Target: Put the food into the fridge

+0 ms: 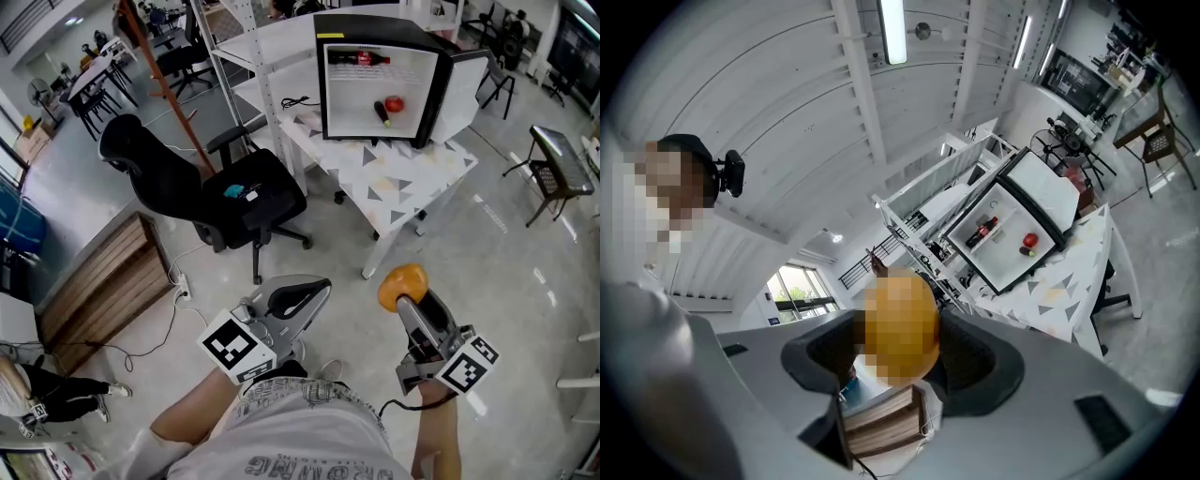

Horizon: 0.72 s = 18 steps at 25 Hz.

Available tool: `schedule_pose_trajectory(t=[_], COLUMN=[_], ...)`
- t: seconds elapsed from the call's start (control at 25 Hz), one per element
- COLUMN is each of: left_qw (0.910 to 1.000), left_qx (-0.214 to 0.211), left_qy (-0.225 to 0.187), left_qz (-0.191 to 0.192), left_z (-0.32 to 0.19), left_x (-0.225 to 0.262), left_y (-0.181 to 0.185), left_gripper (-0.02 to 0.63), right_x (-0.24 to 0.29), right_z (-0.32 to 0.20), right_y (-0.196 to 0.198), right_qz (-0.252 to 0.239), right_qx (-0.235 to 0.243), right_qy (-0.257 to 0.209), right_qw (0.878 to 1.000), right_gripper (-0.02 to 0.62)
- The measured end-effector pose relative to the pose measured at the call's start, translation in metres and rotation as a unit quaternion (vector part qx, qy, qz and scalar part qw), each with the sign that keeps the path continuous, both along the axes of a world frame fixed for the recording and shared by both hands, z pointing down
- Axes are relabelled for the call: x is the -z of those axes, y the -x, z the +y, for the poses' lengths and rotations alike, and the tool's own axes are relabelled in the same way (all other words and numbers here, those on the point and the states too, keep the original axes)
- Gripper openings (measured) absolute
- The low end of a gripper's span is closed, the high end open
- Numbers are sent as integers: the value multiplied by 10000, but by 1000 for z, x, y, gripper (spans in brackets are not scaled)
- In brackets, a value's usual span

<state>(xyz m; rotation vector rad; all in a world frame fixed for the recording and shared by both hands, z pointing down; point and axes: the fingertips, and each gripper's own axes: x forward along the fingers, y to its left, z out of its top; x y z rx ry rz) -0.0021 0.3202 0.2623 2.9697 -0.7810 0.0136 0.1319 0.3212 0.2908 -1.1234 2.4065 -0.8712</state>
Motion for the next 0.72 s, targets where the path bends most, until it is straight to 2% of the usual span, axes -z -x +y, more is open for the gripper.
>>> schedule_pose_trajectory(t=[0.72], left_qw=[9999], left_qx=[25], left_qy=[-36], left_qz=[94], left_z=[-41], left_x=[-7], left_y=[-19], left_gripper=[6], right_x=[-6], right_z=[-38], right_y=[-22], right_qz=[27], right_qx=[13], right_qy=[-19], right_qw=[10000], right_gripper=[256])
